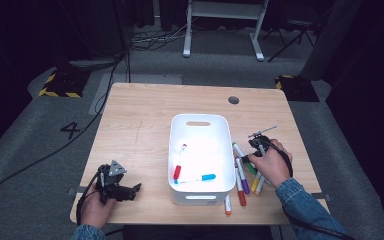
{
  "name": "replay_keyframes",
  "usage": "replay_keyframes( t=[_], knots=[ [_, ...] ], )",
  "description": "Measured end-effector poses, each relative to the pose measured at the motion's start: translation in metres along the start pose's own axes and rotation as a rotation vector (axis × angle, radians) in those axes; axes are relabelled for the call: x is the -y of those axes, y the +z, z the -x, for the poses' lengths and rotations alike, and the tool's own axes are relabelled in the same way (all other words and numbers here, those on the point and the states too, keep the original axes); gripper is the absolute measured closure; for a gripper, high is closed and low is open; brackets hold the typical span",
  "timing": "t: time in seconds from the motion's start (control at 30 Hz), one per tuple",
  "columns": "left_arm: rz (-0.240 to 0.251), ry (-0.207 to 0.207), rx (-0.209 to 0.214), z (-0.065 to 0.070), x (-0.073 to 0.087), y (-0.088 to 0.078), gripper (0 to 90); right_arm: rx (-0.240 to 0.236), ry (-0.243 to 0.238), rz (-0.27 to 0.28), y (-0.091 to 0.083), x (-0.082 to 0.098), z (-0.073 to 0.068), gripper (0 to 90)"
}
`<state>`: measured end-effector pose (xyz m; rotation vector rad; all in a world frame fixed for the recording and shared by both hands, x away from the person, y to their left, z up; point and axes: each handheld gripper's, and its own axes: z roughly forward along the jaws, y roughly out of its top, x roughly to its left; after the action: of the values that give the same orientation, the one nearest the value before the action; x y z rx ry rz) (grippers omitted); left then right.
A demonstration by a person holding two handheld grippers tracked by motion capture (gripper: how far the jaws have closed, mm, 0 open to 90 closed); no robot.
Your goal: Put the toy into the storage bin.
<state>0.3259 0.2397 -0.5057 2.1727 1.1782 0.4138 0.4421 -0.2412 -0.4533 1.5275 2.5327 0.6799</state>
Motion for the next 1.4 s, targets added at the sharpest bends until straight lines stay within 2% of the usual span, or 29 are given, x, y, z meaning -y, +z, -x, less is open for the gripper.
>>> replay_keyframes(
  t=[0.17,0.27,0.57,0.63,0.9,0.93,1.13,1.4],
  knots=[
    [0.000,0.000,0.000,0.000,0.000,0.000,0.0,-0.023,0.002,0.031,-0.012,-0.002,0.001,77.1],
    [0.000,-0.001,0.000,0.000,0.000,0.000,0.0,-0.042,-0.002,0.063,-0.025,-0.003,-0.002,77.1],
    [0.000,0.000,0.000,0.000,0.000,0.000,0.0,-0.067,-0.040,0.128,-0.054,-0.006,-0.012,77.1],
    [0.000,-0.001,0.000,0.000,0.000,0.000,0.0,-0.074,-0.054,0.148,-0.066,-0.006,-0.016,77.1],
    [0.000,0.000,0.000,0.000,0.000,0.000,0.0,-0.103,-0.095,0.179,-0.084,-0.005,-0.026,77.1],
    [0.000,0.000,0.000,0.000,0.000,0.000,0.0,-0.112,-0.101,0.186,-0.091,-0.005,-0.031,77.1],
    [0.000,0.000,0.000,0.000,0.000,0.000,0.0,-0.139,-0.135,0.210,-0.105,-0.007,-0.044,77.1],
    [0.000,0.000,0.000,0.000,0.000,0.000,0.0,-0.174,-0.196,0.217,-0.115,-0.008,-0.066,77.1]
  ],
)
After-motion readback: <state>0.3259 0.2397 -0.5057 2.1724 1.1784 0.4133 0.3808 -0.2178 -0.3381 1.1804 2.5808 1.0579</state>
